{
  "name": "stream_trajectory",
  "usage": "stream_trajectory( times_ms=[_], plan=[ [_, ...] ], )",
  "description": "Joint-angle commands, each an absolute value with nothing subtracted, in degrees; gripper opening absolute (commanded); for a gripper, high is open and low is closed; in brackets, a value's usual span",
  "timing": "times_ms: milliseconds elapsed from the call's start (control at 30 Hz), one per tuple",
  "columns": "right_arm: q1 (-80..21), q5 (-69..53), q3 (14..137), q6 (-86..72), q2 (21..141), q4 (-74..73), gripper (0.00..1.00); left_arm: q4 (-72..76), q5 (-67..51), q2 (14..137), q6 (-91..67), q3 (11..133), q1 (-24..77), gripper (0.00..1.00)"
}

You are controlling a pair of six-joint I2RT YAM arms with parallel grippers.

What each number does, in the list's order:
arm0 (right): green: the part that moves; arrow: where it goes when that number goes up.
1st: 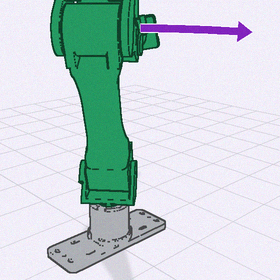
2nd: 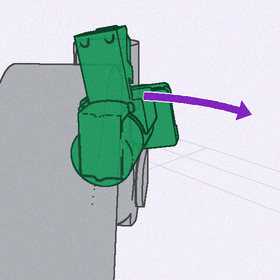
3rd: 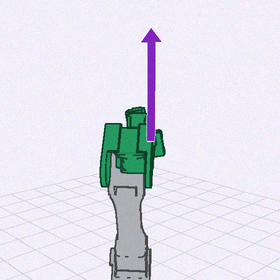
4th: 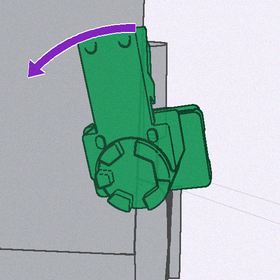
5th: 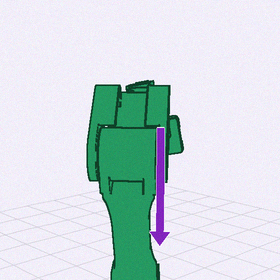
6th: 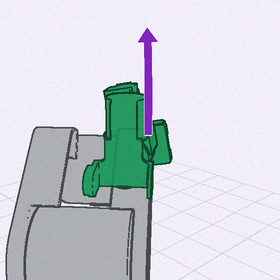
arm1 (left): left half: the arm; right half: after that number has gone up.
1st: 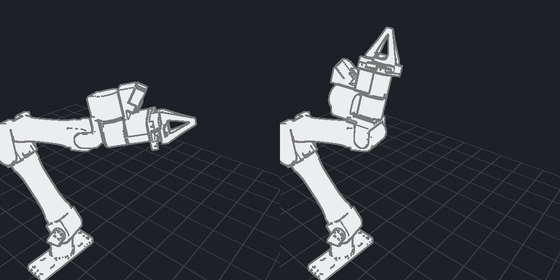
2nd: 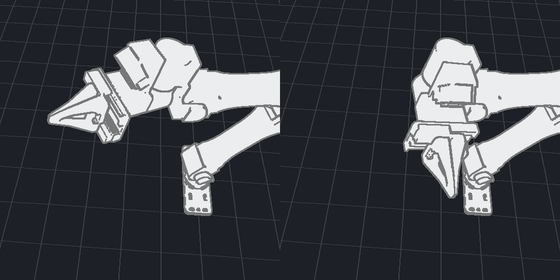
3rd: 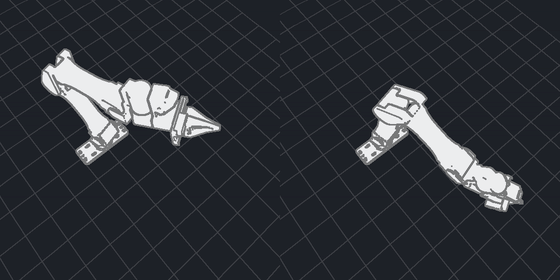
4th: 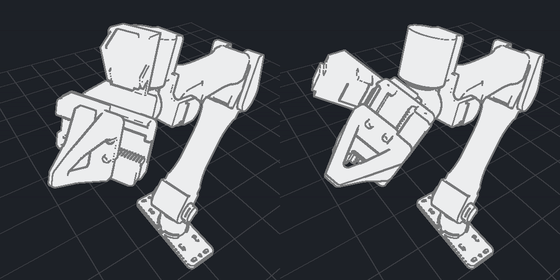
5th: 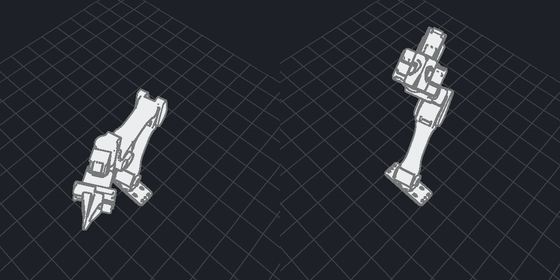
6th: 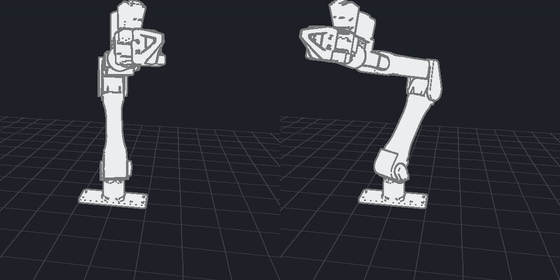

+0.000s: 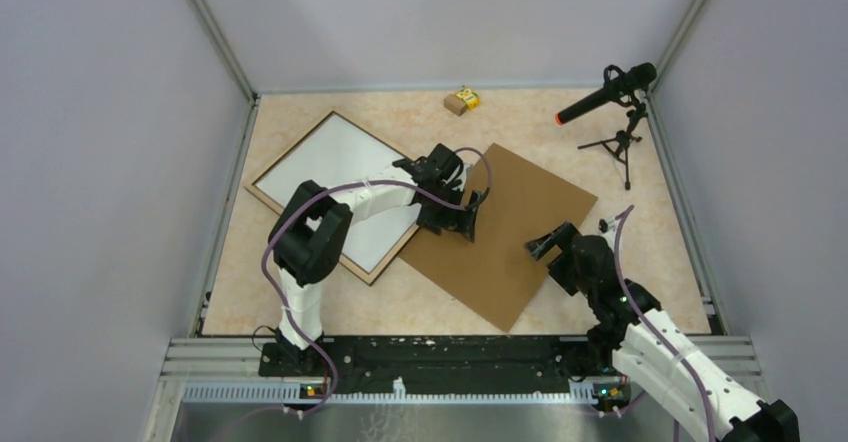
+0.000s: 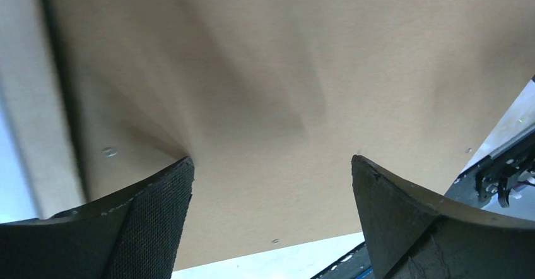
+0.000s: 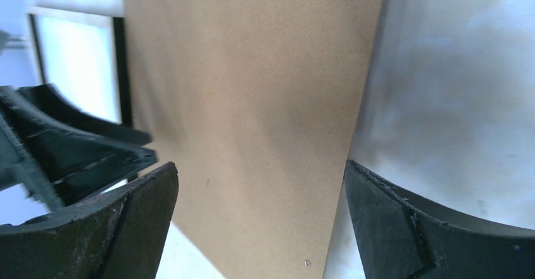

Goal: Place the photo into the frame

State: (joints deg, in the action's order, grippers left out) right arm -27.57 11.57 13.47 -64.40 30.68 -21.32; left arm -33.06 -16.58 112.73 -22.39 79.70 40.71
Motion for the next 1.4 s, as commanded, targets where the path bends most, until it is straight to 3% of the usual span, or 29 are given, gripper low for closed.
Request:
stream_trajectory(
  times_ms=[0,533,800,1367],
  plan=[
    [-28.65,-1.42,18.03,-70.49,28.59,-3.23,0.98,-30.63,-21.56,116.0,-22.96,76.04,42.53,0.98],
    [-28.65,-3.33,22.69,-68.13,28.31,3.22,0.98,-28.15,-24.33,112.26,-22.95,74.44,42.7,0.98],
    [-28.65,-3.5,26.23,-67.48,28.83,5.67,0.98,-21.11,-32.69,106.38,-22.28,71.94,42.63,0.98],
    [-28.65,-4.69,28.25,-70.72,38.53,21.0,0.97,-11.7,-40.51,98.97,-24.83,67.53,42.31,0.98]
  ],
)
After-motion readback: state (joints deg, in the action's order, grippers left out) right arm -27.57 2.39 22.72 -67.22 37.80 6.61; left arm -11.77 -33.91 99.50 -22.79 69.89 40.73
